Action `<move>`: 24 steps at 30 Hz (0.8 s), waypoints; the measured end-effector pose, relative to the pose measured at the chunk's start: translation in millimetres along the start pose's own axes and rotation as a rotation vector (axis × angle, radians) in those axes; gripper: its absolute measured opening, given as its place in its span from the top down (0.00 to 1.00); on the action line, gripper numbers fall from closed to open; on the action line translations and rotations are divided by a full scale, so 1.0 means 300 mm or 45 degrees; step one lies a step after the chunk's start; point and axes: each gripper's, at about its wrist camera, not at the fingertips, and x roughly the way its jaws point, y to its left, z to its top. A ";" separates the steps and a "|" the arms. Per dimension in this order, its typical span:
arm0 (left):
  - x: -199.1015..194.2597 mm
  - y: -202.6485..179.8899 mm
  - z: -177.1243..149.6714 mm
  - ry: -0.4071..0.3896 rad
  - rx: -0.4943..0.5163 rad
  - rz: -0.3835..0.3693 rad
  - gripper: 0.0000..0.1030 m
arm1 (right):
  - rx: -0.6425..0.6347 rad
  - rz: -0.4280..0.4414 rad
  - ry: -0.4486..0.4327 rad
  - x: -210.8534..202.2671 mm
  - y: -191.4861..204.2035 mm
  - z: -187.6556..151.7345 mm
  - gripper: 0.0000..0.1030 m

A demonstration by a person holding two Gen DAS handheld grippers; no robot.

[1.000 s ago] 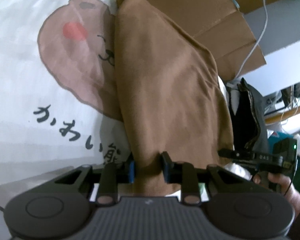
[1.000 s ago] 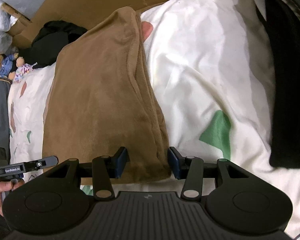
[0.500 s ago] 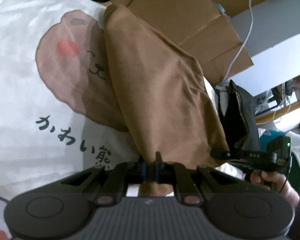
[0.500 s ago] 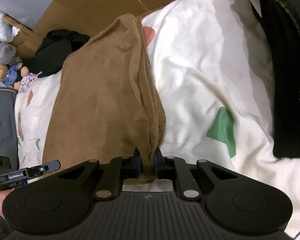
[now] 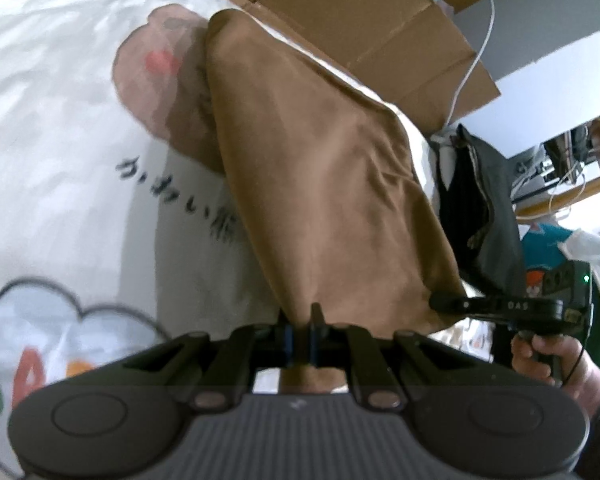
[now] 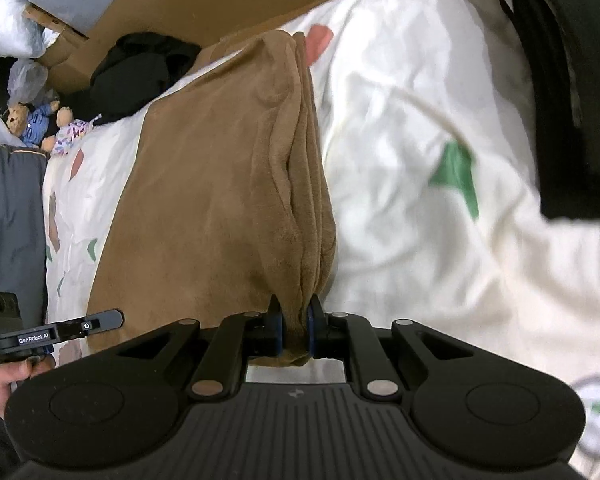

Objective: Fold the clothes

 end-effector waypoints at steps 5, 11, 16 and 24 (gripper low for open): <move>-0.048 -0.009 -0.079 0.021 0.002 0.014 0.93 | -0.032 -0.011 0.044 -0.020 0.020 -0.098 0.89; -0.048 -0.011 -0.161 0.092 0.002 0.034 0.91 | -0.039 -0.029 0.077 -0.033 0.013 -0.173 0.89; -0.079 -0.032 -0.195 0.120 0.031 0.159 0.85 | -0.063 -0.066 0.098 -0.043 0.009 -0.226 0.84; -0.239 -0.112 -0.224 0.107 0.157 0.235 0.66 | -0.074 -0.148 0.013 -0.164 0.015 -0.230 0.67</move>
